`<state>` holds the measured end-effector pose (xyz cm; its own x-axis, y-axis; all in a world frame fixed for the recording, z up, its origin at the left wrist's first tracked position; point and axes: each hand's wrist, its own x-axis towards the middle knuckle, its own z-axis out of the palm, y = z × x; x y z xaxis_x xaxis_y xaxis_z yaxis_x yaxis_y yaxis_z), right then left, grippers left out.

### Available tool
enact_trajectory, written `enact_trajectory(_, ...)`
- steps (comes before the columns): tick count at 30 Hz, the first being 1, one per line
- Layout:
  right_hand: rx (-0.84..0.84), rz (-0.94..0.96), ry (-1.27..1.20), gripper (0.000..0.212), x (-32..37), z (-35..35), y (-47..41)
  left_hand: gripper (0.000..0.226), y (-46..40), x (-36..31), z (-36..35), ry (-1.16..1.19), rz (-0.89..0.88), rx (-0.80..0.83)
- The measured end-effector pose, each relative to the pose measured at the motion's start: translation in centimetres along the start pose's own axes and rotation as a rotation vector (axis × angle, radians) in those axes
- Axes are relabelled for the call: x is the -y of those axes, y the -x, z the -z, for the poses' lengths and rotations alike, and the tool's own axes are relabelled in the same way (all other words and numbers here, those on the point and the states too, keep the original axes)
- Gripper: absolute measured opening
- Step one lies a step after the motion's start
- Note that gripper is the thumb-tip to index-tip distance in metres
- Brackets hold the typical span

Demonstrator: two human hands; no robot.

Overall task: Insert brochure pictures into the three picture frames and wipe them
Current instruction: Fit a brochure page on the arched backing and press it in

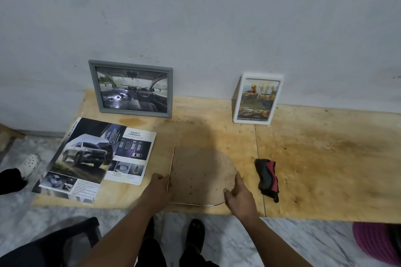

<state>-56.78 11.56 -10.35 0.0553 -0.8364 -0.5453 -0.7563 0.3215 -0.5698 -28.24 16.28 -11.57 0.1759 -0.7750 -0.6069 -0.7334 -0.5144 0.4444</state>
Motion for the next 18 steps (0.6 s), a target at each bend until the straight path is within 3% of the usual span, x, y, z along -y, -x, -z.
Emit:
enact_trajectory(5, 0.012, -0.004, 0.28, 0.09, -0.7, 0.4, -1.0, 0.045, -0.2, 0.0, -0.1, -0.017, 0.011, 0.024)
enact_trajectory(9, -0.014, -0.034, 0.345, 0.097, 0.1, 0.6, -1.7, 0.036, 0.0, -1.1, 0.1, -0.057, 0.043, -0.075)
enact_trajectory(12, -0.068, 0.063, 0.407, 0.09, 1.9, 0.8, -2.6, 0.054, -0.7, -1.9, 0.3, -0.089, 0.032, -0.142)
enact_trajectory(18, 0.174, 0.152, 0.622, 0.083, 4.2, -0.1, -4.7, 0.075, -2.9, -2.7, 0.4, -0.05, -0.047, -0.028)
